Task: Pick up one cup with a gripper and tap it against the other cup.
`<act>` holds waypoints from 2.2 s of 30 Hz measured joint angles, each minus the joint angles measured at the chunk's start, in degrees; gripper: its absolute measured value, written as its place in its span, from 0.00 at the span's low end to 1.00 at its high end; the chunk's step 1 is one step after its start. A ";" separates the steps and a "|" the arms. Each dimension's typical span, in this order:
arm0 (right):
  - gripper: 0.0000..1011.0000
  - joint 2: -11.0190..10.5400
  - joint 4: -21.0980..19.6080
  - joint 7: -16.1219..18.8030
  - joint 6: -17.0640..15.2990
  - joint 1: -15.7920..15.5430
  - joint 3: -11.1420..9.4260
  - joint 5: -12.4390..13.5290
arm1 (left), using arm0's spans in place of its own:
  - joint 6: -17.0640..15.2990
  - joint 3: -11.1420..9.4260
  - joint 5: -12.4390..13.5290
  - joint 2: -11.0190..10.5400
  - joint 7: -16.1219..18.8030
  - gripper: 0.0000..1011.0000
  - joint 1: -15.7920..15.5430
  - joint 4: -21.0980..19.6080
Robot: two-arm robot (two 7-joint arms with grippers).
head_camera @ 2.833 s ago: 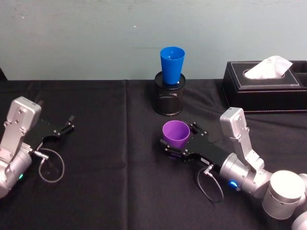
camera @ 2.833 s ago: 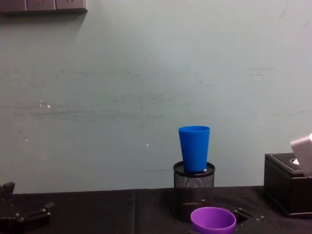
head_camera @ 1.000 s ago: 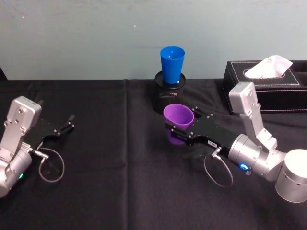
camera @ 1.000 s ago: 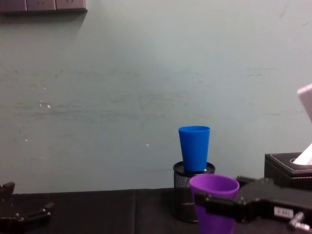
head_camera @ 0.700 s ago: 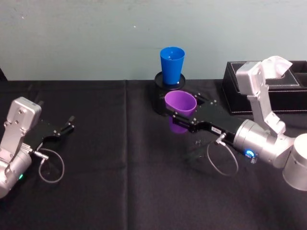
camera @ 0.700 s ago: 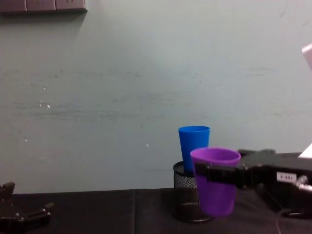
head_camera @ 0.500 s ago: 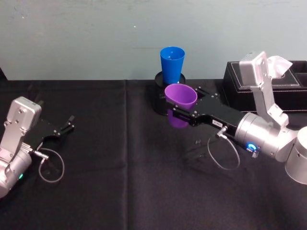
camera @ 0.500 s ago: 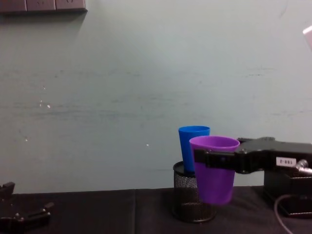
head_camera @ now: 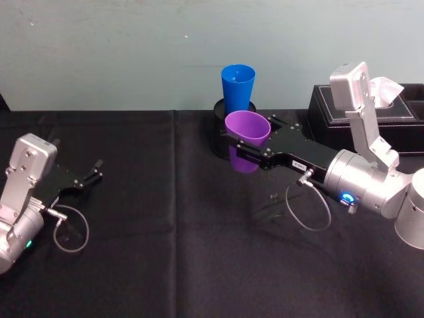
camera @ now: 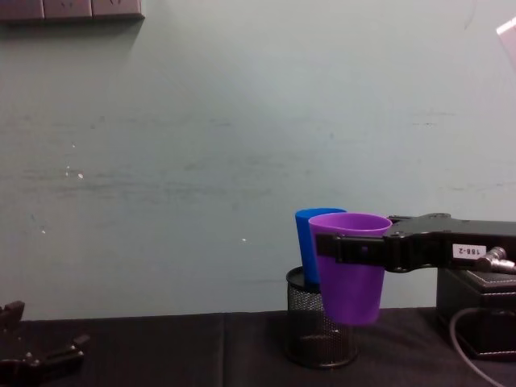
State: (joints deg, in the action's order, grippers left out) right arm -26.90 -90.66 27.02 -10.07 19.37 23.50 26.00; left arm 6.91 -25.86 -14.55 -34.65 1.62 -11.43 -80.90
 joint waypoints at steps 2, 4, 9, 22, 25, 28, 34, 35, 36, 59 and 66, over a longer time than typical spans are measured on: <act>0.72 0.01 0.00 0.00 0.00 0.00 -0.01 0.00 | 0.00 0.00 0.00 0.00 0.00 0.99 0.00 0.00; 0.72 0.04 0.00 0.00 0.00 0.00 -0.03 -0.01 | 0.00 0.00 0.00 0.00 0.00 0.99 0.00 0.00; 0.72 0.09 0.03 0.00 0.01 0.00 -0.06 -0.05 | 0.00 0.00 0.00 0.00 0.00 0.99 0.00 0.00; 0.72 0.16 0.11 0.04 0.06 -0.05 -0.13 -0.14 | 0.00 0.00 0.00 0.00 0.00 0.99 0.00 0.00; 0.72 0.17 0.12 0.04 0.07 -0.07 -0.13 -0.16 | 0.00 0.00 0.00 0.00 0.00 0.99 0.00 0.00; 0.72 0.18 0.13 0.05 0.09 -0.07 -0.13 -0.18 | 0.00 0.00 0.00 0.00 0.00 0.99 0.00 0.00; 0.72 0.18 0.13 0.05 0.12 -0.07 -0.13 -0.18 | 0.00 0.00 0.00 0.00 0.00 0.99 0.00 0.00; 0.72 0.19 0.13 0.05 0.12 -0.07 -0.13 -0.18 | 0.00 0.00 0.00 0.00 0.00 0.99 0.00 0.00; 0.72 0.19 0.13 0.05 0.12 -0.07 -0.13 -0.18 | 0.00 0.00 0.00 0.00 0.00 0.99 -0.01 0.00; 0.72 0.19 0.13 0.07 0.12 -0.07 -0.13 -0.18 | 0.00 0.00 0.00 0.00 0.00 0.99 -0.01 0.00; 0.72 0.19 0.13 0.08 0.12 -0.07 -0.13 -0.18 | 0.00 0.00 0.00 0.00 0.00 0.99 0.00 0.00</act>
State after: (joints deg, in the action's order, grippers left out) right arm -26.71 -90.53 27.10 -9.96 19.30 23.36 25.82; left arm 6.91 -25.86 -14.55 -34.65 1.62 -11.43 -80.90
